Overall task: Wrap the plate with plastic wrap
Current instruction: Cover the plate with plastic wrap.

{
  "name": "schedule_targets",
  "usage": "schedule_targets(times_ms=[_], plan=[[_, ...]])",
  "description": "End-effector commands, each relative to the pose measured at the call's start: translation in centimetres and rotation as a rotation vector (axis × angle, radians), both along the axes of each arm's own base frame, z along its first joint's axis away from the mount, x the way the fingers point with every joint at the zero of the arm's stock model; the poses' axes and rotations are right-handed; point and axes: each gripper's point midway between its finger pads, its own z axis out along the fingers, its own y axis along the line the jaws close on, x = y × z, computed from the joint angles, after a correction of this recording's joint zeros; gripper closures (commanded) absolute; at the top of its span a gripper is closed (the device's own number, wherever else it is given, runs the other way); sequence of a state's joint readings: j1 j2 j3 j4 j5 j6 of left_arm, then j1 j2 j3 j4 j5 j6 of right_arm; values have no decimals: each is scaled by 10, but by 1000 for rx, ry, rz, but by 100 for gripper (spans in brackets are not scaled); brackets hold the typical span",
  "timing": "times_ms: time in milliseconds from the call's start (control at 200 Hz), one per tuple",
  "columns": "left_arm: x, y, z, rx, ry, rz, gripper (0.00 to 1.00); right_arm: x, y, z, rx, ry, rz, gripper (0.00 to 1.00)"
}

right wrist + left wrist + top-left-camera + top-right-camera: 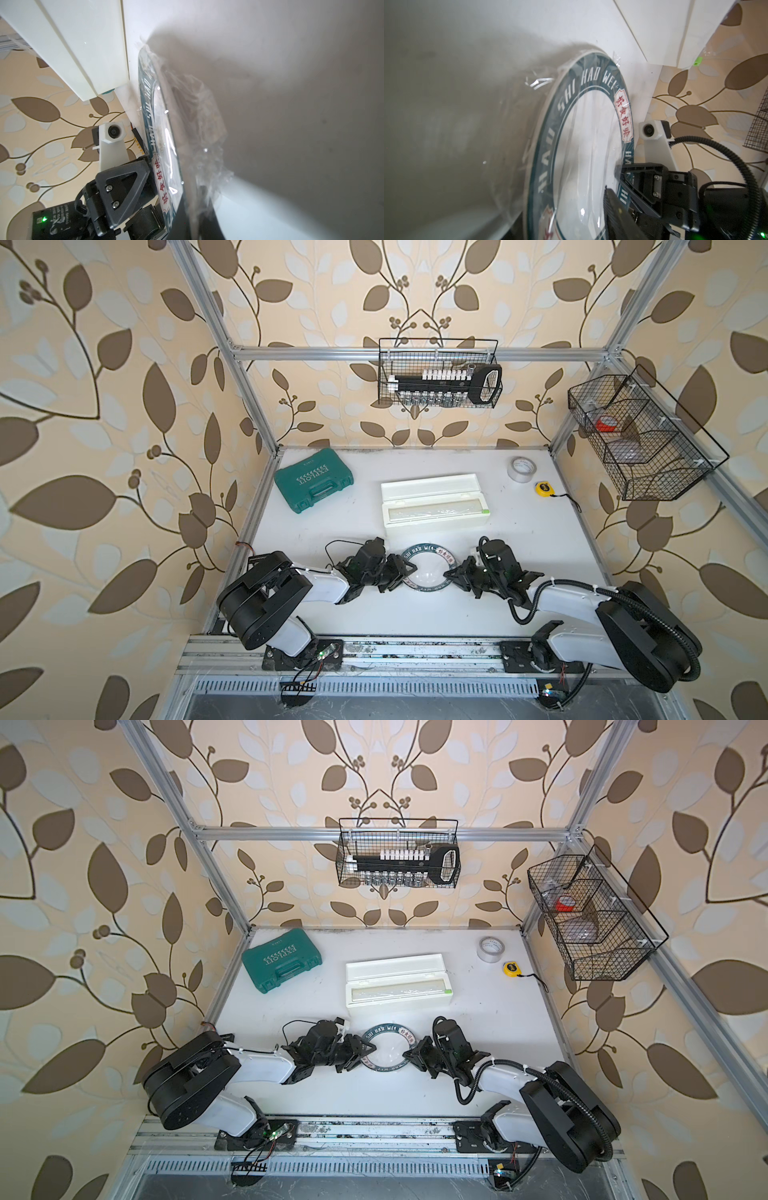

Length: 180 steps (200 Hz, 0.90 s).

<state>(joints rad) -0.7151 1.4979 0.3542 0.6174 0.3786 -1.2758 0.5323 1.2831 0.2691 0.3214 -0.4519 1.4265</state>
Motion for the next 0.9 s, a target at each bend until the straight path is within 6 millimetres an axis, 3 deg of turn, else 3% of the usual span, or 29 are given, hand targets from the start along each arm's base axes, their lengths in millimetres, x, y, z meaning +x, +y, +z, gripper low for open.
schedule_targets(times_ms=[0, 170, 485, 640, 895], plan=[[16, -7, 32, -128, -105, 64, 53, -25, -10, -32, -41, 143, -47, 100], [8, -4, 23, -149, -66, 77, 43, -25, -11, -33, -15, 145, -102, 100], [9, -30, 68, -258, -212, 71, 40, -23, -5, -21, 71, 166, -144, 100], [-1, -21, 52, -242, -173, 78, 37, -23, -13, -28, 48, 171, -188, 100], [-44, -22, 16, -188, 11, -71, 30, -20, -25, -37, 0, 173, -270, 100]])
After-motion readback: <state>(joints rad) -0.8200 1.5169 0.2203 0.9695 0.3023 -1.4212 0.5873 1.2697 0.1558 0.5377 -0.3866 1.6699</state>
